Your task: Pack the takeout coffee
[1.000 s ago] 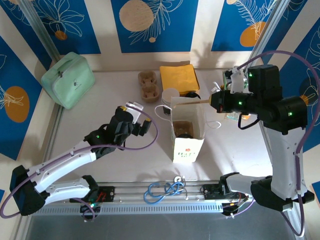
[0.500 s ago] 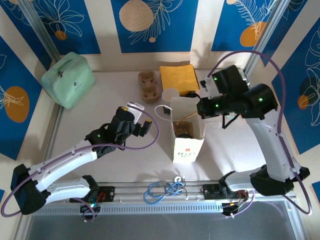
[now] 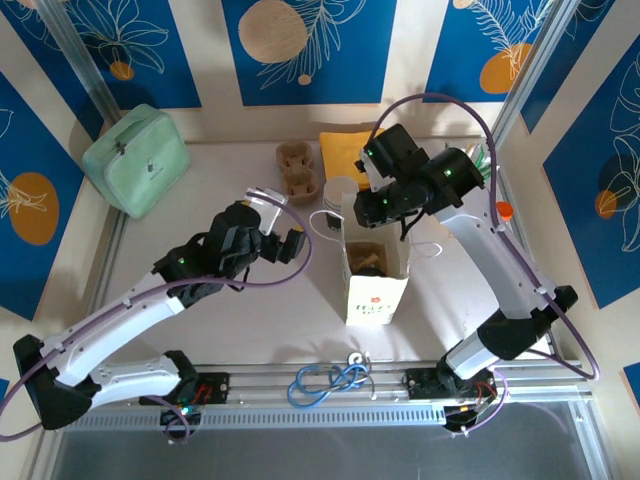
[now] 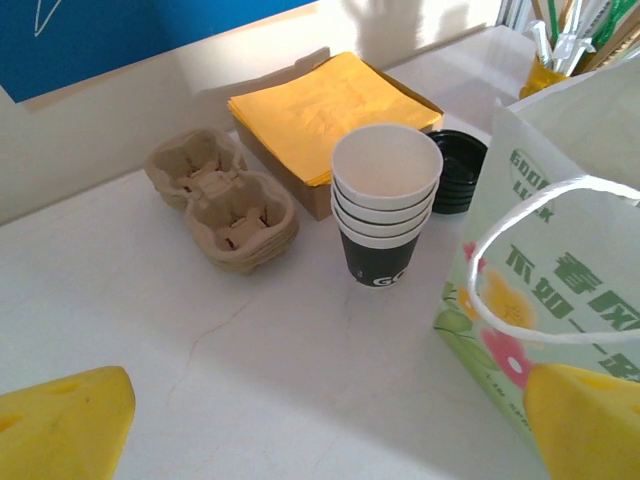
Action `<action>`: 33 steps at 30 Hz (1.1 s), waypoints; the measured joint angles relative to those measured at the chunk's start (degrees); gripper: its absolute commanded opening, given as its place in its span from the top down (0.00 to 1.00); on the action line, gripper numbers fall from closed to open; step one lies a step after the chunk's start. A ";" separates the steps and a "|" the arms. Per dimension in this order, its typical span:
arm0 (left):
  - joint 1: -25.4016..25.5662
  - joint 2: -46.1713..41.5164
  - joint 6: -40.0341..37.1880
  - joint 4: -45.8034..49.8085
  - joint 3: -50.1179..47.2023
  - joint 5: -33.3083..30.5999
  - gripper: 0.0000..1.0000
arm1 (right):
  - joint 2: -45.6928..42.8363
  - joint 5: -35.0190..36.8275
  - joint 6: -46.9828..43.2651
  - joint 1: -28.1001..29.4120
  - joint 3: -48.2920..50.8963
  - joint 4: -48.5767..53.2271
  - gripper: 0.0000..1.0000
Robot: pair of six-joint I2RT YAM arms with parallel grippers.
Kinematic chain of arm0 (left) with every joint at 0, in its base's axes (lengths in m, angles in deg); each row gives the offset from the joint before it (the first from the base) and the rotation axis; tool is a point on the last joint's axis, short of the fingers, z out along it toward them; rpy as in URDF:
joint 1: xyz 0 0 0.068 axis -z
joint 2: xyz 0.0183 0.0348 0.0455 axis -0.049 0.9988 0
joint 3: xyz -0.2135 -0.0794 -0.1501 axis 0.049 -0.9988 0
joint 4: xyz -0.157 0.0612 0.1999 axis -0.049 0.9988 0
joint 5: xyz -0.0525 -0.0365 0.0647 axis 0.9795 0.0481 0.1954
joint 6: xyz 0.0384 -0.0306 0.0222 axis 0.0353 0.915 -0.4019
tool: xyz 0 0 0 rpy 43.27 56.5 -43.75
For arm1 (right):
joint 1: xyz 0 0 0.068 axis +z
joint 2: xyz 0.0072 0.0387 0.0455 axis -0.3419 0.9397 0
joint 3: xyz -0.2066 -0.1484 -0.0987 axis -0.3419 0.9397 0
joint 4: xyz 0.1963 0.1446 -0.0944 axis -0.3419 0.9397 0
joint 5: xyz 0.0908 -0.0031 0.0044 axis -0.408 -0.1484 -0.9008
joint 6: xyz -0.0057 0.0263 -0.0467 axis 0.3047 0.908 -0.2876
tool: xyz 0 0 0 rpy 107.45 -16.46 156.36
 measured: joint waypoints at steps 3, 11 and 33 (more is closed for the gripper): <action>0.00 -0.59 0.48 1.03 0.85 0.59 0.01 | 1.31 -0.39 -0.24 0.02 -2.95 -1.25 0.69; 0.00 -0.94 0.63 3.26 2.64 3.10 0.01 | 4.66 1.14 -2.95 -1.84 -12.46 -3.48 0.59; 0.00 2.86 -0.22 5.29 5.75 1.86 0.01 | 28.09 5.22 -9.05 -22.75 -20.90 -21.40 0.49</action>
